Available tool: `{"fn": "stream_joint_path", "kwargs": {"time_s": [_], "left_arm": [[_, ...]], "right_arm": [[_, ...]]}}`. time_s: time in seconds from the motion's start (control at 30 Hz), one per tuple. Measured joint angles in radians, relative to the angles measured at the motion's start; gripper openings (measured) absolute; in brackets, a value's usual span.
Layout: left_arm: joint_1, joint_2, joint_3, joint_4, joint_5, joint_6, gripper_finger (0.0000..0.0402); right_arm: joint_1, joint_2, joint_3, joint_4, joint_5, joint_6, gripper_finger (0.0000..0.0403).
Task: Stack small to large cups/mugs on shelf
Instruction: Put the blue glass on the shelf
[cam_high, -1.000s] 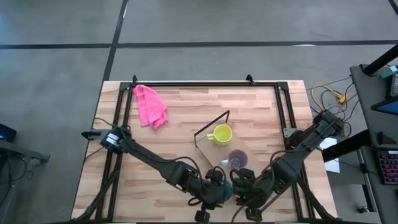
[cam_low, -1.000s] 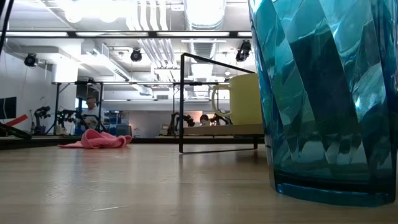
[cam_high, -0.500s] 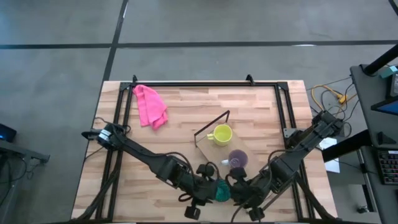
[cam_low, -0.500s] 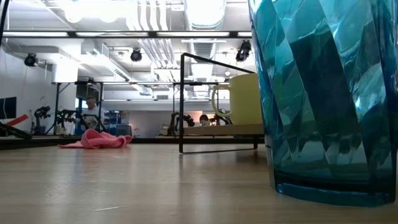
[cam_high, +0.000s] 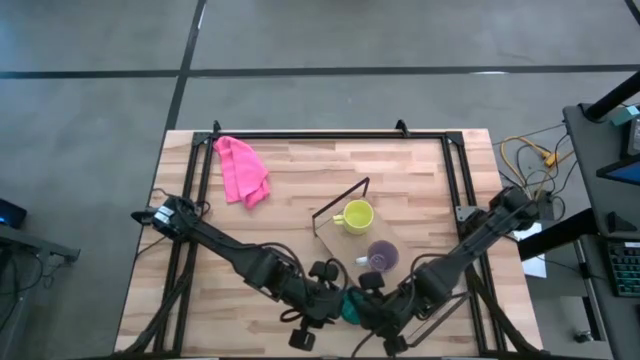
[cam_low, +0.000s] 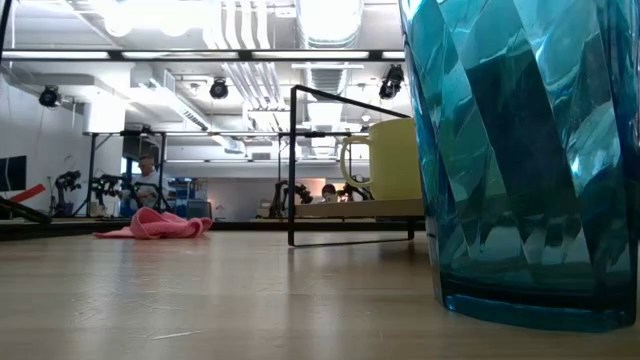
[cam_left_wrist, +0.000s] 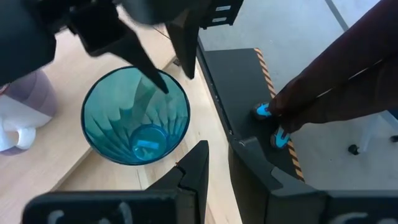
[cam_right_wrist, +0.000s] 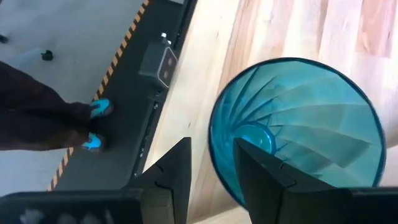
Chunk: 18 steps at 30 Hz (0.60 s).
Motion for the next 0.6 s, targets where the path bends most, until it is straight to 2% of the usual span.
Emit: {"fn": "stream_joint_path", "kwargs": {"time_s": [0.4, 0.5, 0.6], "left_arm": [[-0.010, 0.000, 0.000, 0.000, 0.000, 0.000, 0.0048], [-0.015, 0.000, 0.000, 0.000, 0.000, 0.000, 0.0048], [-0.018, 0.000, 0.000, 0.000, 0.000, 0.001, 0.0048]], "right_arm": [[-0.006, 0.059, 0.000, -0.001, 0.015, -0.002, 0.0105], [-0.006, 0.072, 0.000, -0.004, 0.020, 0.000, 0.0088], [-0.006, 0.076, 0.000, -0.003, 0.024, 0.017, 0.0054]]}}
